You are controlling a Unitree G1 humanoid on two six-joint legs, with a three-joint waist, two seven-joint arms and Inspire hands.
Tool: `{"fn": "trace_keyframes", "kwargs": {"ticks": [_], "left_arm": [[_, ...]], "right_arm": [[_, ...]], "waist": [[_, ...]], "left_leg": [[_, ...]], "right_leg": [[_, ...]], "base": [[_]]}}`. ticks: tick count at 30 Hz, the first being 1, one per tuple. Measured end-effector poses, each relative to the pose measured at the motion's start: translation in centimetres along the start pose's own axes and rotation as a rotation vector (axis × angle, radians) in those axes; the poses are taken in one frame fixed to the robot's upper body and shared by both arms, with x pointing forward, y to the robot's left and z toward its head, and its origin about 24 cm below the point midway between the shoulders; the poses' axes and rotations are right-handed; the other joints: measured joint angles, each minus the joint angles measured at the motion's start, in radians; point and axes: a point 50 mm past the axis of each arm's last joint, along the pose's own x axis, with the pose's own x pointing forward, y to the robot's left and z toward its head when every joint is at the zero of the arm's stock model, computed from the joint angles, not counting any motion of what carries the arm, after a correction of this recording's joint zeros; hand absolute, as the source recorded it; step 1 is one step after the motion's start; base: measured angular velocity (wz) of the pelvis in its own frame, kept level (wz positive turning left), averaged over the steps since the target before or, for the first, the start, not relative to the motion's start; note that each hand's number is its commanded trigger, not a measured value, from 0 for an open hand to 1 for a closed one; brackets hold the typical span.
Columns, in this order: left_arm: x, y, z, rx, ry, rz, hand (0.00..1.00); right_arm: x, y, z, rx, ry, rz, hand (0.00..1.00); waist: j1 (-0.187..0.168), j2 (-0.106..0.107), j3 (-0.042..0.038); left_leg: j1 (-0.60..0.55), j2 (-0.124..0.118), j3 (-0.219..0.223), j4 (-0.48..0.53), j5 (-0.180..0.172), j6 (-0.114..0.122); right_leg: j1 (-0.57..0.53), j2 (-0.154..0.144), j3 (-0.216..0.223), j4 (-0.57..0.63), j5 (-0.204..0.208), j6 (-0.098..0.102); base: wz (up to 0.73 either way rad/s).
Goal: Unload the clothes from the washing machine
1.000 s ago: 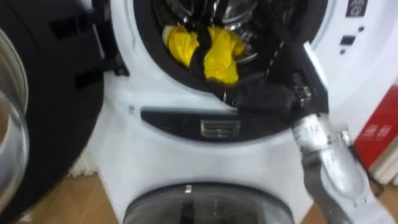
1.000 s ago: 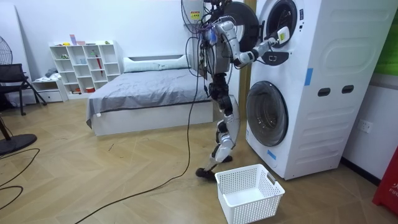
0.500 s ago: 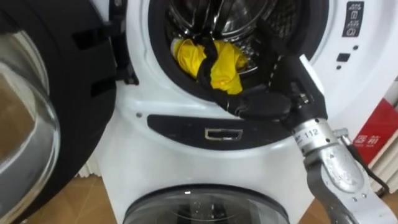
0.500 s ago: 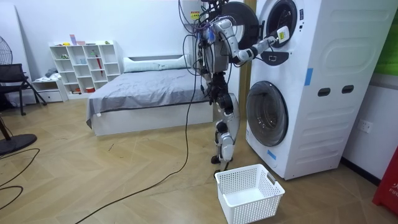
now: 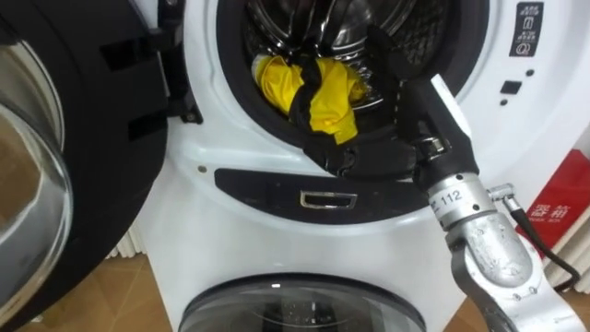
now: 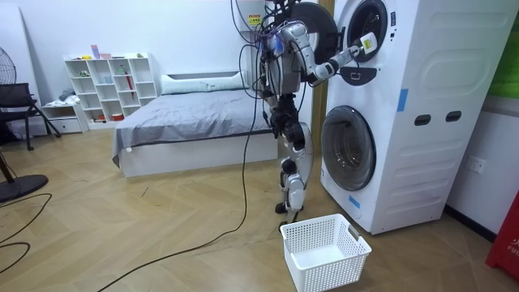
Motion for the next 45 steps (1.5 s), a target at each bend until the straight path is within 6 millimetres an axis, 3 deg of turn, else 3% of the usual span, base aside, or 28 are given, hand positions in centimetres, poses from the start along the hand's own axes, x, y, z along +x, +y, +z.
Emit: {"fn": "trace_keyframes", "kwargs": {"ticks": [6, 12, 27, 42, 45], "left_arm": [[0.0, 0.1, -0.2, -0.006, 0.009, 0.002, 0.0], [0.0, 0.4, -0.8, -0.048, 0.038, 0.016, 0.0], [0.1, 0.8, -0.2, -0.048, 0.027, 0.029, 0.0], [0.1, 0.9, 0.3, -0.037, 0.011, 0.026, 0.0], [0.1, 1.1, 0.7, -0.042, -0.004, 0.026, 0.0]], "right_arm": [[0.0, 0.3, 0.5, -0.038, 0.008, -0.023, 0.0], [0.0, 0.2, 0.7, -0.045, 0.041, -0.053, 0.0], [-0.1, 0.4, 1.2, -0.046, 0.043, -0.06, 0.0], [-0.3, 1.0, 2.1, -0.061, 0.03, -0.005, 0.0], [1.0, 1.0, 4.1, -0.142, -0.069, 0.013, 0.0]], "waist": [[0.008, -0.013, 0.004], [0.009, -0.04, -0.0013], [0.002, -0.039, -0.0003], [-0.003, -0.046, -0.0015], [0.005, -0.047, -0.002]], "left_leg": [[-0.005, 0.0, 0.002, -0.003, 0.002, -0.002], [-0.013, 0.001, -0.003, -0.004, 0.004, -0.006], [-0.014, -0.001, -0.008, -0.004, 0.004, -0.005], [-0.003, 0.002, -0.009, -0.023, 0.008, -0.012], [0.001, 0.004, -0.005, -0.032, 0.009, -0.015]], "right_leg": [[-0.012, 0.0, 0.001, 0.012, -0.004, -0.004], [-0.02, 0.0, -0.004, 0.011, -0.005, -0.005], [-0.02, 0.002, 0.001, 0.009, -0.002, 0.0], [-0.019, 0.011, 0.003, 0.009, -0.01, -0.011], [-0.018, 0.013, 0.004, 0.008, -0.012, -0.014]], "base": [[-0.01], [0.02], [0.0], [0.0], [-0.03]]}}
